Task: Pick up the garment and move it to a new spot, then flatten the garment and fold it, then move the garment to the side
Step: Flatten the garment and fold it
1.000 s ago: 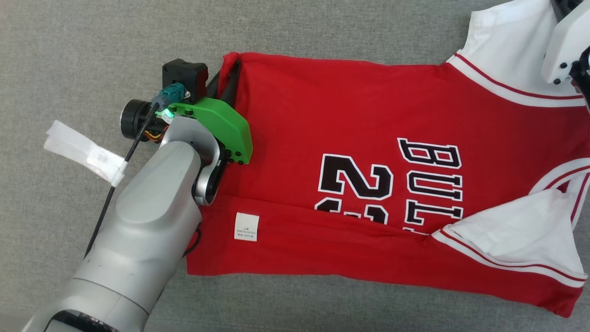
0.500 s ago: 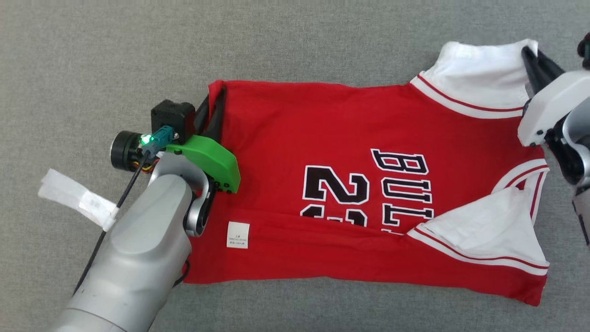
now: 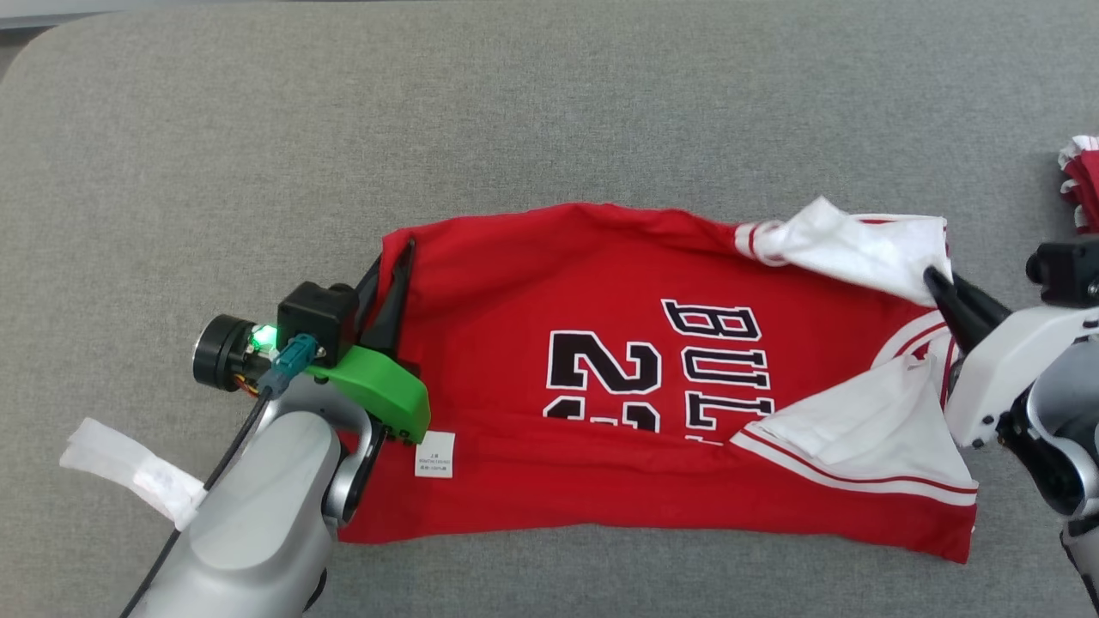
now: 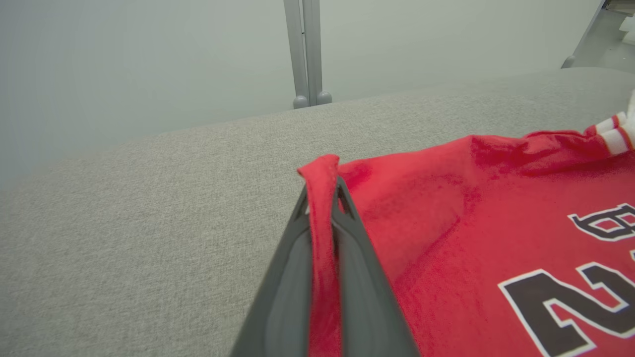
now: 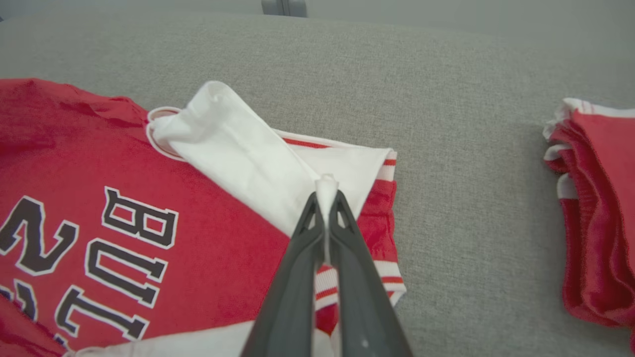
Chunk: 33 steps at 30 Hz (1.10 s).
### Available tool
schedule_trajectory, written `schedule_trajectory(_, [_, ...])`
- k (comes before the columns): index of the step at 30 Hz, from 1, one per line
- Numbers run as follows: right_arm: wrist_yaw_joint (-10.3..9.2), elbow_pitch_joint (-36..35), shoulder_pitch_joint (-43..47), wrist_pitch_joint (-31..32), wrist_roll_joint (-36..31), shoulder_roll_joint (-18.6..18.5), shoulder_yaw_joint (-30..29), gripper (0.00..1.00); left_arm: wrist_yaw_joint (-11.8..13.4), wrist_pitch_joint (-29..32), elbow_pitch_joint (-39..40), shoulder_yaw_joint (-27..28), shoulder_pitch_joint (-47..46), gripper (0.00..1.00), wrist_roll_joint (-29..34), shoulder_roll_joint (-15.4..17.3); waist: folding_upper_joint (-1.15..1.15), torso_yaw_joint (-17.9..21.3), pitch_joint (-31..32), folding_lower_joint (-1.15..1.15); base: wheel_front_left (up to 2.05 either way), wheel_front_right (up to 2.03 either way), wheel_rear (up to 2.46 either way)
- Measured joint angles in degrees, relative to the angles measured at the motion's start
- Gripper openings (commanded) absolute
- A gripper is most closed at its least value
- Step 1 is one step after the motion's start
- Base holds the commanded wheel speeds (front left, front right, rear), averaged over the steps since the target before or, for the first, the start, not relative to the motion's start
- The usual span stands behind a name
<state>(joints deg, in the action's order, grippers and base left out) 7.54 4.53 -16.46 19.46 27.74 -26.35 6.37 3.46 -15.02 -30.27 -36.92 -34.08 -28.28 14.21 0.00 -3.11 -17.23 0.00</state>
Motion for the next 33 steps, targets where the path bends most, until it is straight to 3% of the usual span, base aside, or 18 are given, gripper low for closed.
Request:
schedule_trajectory(9, [0.0, -10.4, 12.0, 6.6, 3.3, 1.0, -2.0, 0.0, -1.7, 0.0, 0.9, 2.0, 4.9, 0.0, 3.6, 1.0, 0.0, 1.2, 1.9, 0.0, 0.0, 0.0, 0.0])
schedule_trajectory(22, [-0.01, -17.4, 21.1, 14.2, 4.8, 5.4, -3.4, 0.0, -3.5, 0.0, 1.0, 6.0, 11.4, 0.0, 7.1, 2.2, 0.0, 3.3, 3.7, 0.0, 0.0, 0.0, 0.0])
schedule_trajectory(23, [-0.01, -17.4, 21.2, 14.2, 4.8, 5.7, -3.6, 0.0, -3.5, 0.0, 0.7, 6.2, 11.8, 0.28, 7.1, 2.1, 0.0, 3.4, 3.8, 0.0, 0.0, 0.0, 0.0])
schedule_trajectory(24, [-0.01, -17.4, 21.6, 14.5, 4.8, 6.0, -3.7, 0.0, -3.5, 0.0, 0.5, 6.4, 12.3, 0.71, 7.1, 2.0, 0.0, 3.5, 3.9, 0.0, 0.0, 0.0, 0.0])
schedule_trajectory(25, [-0.01, -17.3, 22.0, 15.0, 4.8, 6.4, -3.7, 0.37, -3.5, 0.0, 0.2, 6.9, 12.6, 1.0, 7.1, 1.9, 0.0, 3.5, 3.9, 0.0, 0.0, 0.0, 0.0])
schedule_trajectory(26, [-0.01, -17.2, 22.3, 15.4, 4.8, 7.1, -3.9, 1.0, -3.6, 0.0, -0.3, 7.2, 12.8, 1.0, 6.9, 1.7, 0.0, 3.6, 4.0, 0.0, 0.0, 0.0, 0.0])
schedule_trajectory(33, [-0.01, -18.5, 22.9, 14.2, 3.4, 8.9, -6.1, 1.0, -3.1, 0.0, 1.1, 11.9, 15.6, 1.0, 5.9, 0.1, 0.0, 3.2, 4.6, 0.0, 0.0, 0.0, 0.0])
